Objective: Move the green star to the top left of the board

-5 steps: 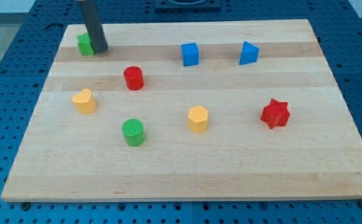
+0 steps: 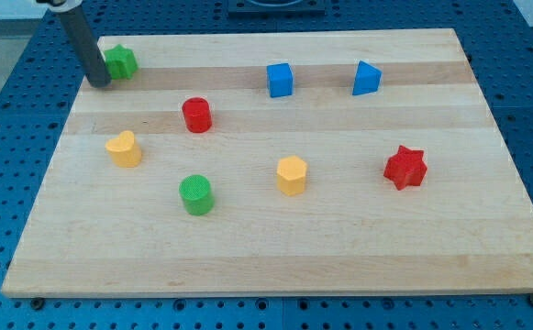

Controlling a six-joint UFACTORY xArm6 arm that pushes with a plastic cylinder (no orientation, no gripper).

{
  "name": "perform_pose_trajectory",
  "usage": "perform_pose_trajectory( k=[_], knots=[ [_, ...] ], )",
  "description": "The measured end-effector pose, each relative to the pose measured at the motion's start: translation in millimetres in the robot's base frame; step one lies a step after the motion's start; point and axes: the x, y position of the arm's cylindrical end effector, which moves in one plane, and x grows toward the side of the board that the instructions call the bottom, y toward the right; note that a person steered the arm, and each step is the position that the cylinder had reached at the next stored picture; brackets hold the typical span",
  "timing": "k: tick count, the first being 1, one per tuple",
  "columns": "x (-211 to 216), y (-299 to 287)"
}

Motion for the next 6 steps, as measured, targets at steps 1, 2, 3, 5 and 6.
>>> perform_pose_trajectory(
  k=[1, 2, 3, 5, 6],
  knots=[
    [-27, 10],
    [-36, 9],
    [-32, 14],
    [-24, 60],
    [-27, 48]
  ],
)
